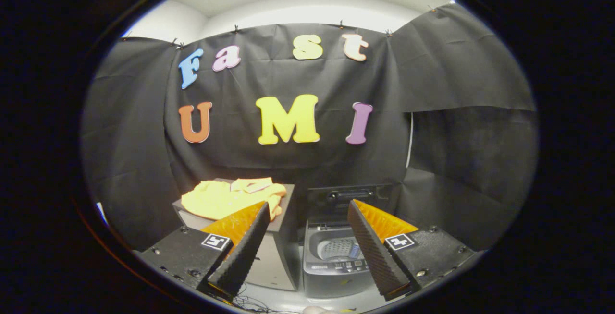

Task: Put the clothes into the washing machine and then close the washing machine lid.

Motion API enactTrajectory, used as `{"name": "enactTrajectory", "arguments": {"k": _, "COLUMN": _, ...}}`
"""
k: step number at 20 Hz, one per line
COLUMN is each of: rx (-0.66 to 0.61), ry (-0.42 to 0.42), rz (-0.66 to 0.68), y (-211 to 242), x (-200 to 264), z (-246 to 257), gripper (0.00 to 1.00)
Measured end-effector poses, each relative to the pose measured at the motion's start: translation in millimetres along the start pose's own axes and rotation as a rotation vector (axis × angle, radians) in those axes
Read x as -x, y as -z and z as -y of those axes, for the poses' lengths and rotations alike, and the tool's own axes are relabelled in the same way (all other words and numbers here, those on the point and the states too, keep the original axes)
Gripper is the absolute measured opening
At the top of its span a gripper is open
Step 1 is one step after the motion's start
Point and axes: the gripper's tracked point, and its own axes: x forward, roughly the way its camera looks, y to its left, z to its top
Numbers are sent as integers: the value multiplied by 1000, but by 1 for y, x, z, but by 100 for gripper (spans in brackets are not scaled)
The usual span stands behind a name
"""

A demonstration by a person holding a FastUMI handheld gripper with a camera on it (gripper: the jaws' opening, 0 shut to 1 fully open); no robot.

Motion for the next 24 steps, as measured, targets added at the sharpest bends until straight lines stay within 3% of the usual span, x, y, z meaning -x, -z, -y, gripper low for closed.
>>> {"name": "enactTrajectory", "arguments": {"k": 10, "rx": 22, "ry": -145, "rz": -75, "y": -38, "x": -140, "z": -111, "gripper": 100}}
{"name": "enactTrajectory", "arguments": {"k": 16, "rx": 17, "ry": -212, "rz": -177, "y": -9, "x": -209, "z": -187, "gripper": 100}}
{"name": "enactTrajectory", "arguments": {"k": 24, "rx": 13, "ry": -134, "rz": -372, "y": 62, "x": -285, "z": -226, "gripper": 100}}
